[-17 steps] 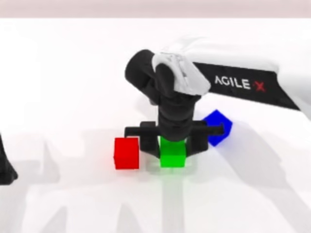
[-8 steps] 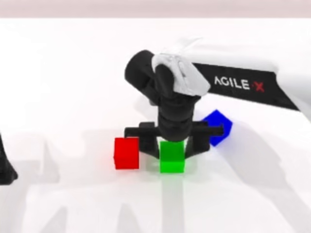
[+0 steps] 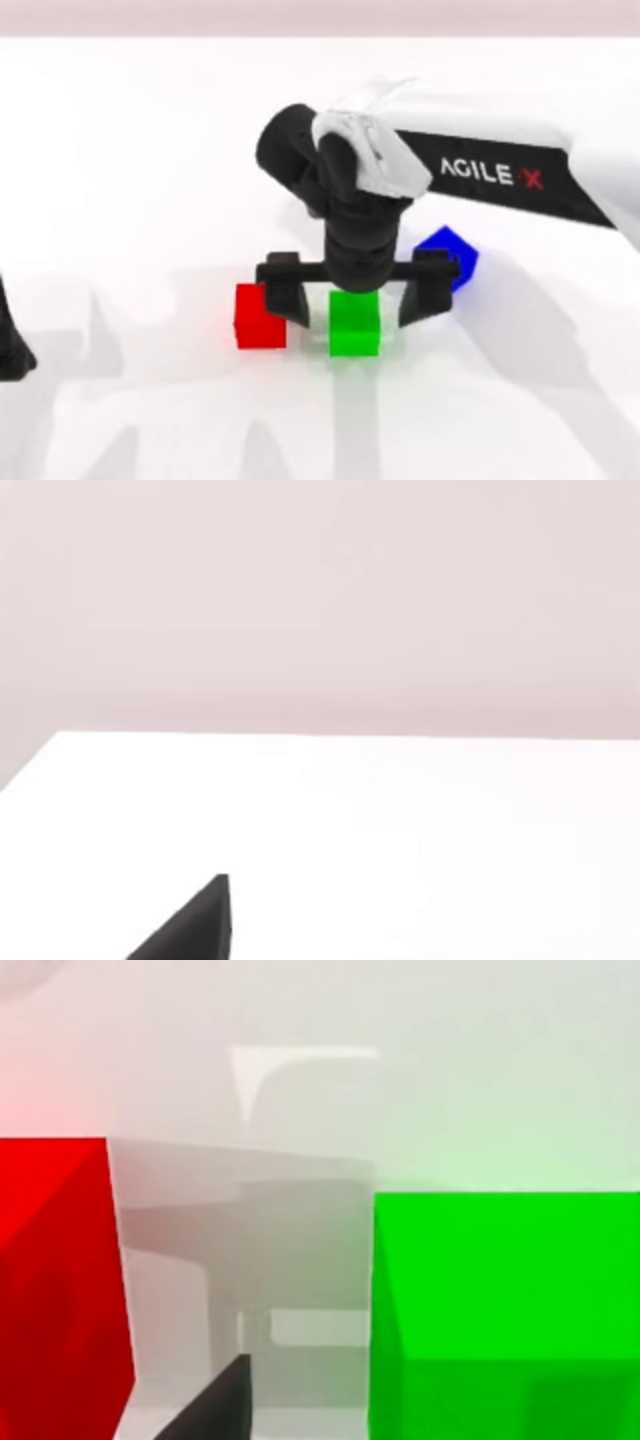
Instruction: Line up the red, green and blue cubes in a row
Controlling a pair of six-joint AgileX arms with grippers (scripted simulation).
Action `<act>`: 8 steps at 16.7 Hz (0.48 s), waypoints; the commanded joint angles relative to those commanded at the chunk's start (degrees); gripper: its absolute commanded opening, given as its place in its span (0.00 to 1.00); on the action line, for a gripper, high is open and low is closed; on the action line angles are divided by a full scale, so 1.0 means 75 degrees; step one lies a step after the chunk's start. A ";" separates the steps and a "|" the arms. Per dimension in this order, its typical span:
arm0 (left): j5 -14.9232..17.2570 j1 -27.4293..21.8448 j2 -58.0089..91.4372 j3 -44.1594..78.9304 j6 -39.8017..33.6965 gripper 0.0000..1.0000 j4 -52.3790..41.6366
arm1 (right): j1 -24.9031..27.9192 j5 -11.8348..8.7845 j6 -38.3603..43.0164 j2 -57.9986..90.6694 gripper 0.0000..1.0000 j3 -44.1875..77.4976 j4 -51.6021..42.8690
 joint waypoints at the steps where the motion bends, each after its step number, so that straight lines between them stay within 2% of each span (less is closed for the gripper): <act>1: 0.0000 0.0000 0.0000 0.0000 0.0000 1.00 0.0000 | 0.0000 0.0000 0.0000 0.0000 1.00 0.0000 0.0000; 5: 0.0000 0.0000 0.0000 0.0000 0.0000 1.00 0.0000 | -0.0008 0.0001 -0.0003 -0.0007 1.00 0.0028 -0.0027; 8: 0.0000 0.0000 0.0000 0.0000 0.0000 1.00 0.0000 | 0.0017 0.0005 0.0007 -0.0109 1.00 0.0514 -0.0575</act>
